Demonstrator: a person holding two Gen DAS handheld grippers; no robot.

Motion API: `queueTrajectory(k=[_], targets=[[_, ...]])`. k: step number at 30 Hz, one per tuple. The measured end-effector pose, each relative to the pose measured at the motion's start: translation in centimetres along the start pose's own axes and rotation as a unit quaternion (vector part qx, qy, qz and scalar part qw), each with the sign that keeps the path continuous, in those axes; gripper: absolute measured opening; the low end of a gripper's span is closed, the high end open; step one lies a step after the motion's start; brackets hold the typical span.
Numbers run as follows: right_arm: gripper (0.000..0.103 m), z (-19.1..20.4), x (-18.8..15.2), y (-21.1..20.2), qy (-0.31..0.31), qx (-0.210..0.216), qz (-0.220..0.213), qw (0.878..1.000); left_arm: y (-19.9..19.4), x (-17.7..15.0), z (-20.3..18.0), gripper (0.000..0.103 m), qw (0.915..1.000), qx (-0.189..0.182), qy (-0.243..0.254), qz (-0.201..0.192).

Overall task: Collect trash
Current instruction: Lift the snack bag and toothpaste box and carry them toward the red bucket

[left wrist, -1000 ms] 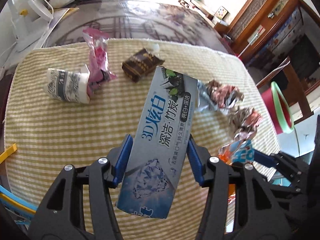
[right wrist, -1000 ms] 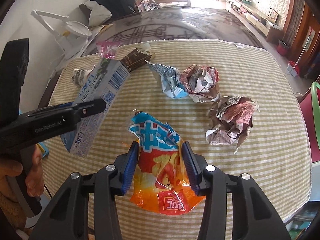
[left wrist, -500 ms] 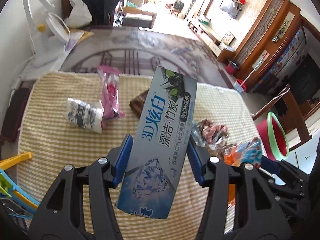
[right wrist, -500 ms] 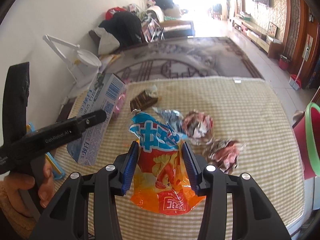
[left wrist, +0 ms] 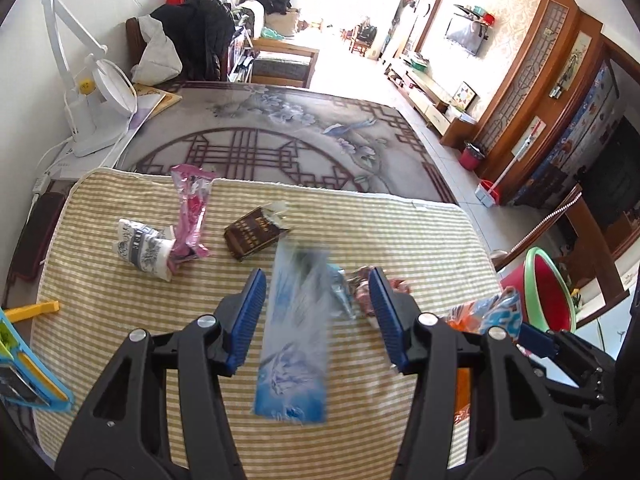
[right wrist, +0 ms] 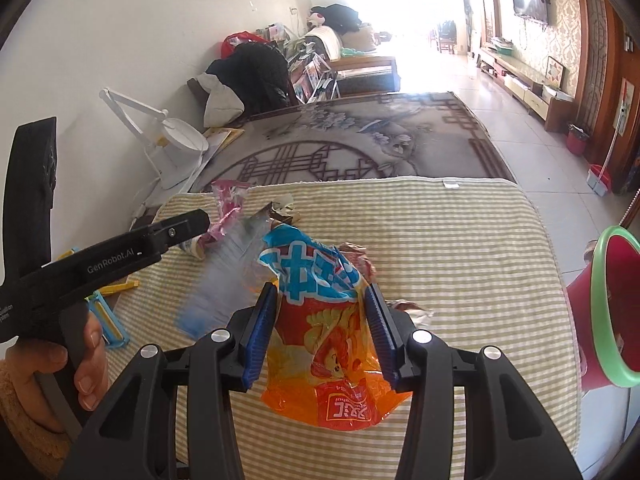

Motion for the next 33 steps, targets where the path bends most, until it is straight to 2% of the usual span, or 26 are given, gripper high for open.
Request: queueTrajectory(k=[5,8,10,12,17,20,24,27,29,30,31,33], targets=[[0.044,-2.6,0.3,-0.7,-0.009,0.011,0.01,1.0,0.0,0.0,-3.1,0.049,0.9999,0.012,-0.001,-0.003],[0.044,-4.2,0.5,-1.1,-0.01,0.016,0.016,1.0,0.8,-0.5,-4.4,0.049,0.9997,0.021,0.003,0.009],[0.044,-5.3,0.5,-1.3,-0.01,0.018,0.019,1.0,1.5,-1.4,-4.1,0.05,0.999,0.039,0.0,0.024],[0.044,-6.2,0.5,-1.5,-0.008,0.018,0.022,1.0,2.2,-2.7,-3.1,0.062,0.9971,0.061,-0.012,0.044],[0.044,-8.9,-0.3,-1.7,0.008,0.018,0.037,0.999,5.4,-7.5,-0.4,0.063,0.9865,0.089,-0.044,0.13],[0.044,-10.1,-0.6,-1.7,0.021,0.022,0.047,0.998,7.3,-8.3,0.0,0.063,0.9835,0.101,-0.054,0.14],[0.044,-10.2,-0.7,-1.8,0.018,0.03,0.049,0.998,9.7,-7.4,0.2,0.064,0.9816,0.115,-0.041,0.147],[0.044,-10.0,-0.7,-2.0,0.011,0.036,0.05,0.998,11.1,-7.3,0.0,0.07,0.9817,0.107,-0.045,0.151],[0.044,-10.0,-0.8,-2.2,0.008,0.04,0.05,0.998,11.2,-7.2,-0.3,0.065,0.9817,0.104,-0.052,0.151],[0.044,-10.1,-0.8,-2.4,0.008,0.041,0.049,0.998,11.1,-7.2,-0.4,0.055,0.9826,0.098,-0.055,0.148],[0.044,-10.1,-0.8,-2.6,0.006,0.042,0.047,0.998,11.1,-7.1,-0.8,0.05,0.9842,0.085,-0.058,0.144],[0.044,-10.1,-0.6,-2.7,0.006,0.044,0.045,0.998,11.0,-7.0,-1.1,0.049,0.9842,0.088,-0.055,0.143]])
Point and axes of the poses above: each gripper's, at about its wrist camera, not at the fingertips, and y roughly the way its jaws point, z to its left, x to its top, the point moved 5 cm from there along y, roughly the way its jaws point, and after that the axes turned 12 degrees about y, right-handed, at the moved point
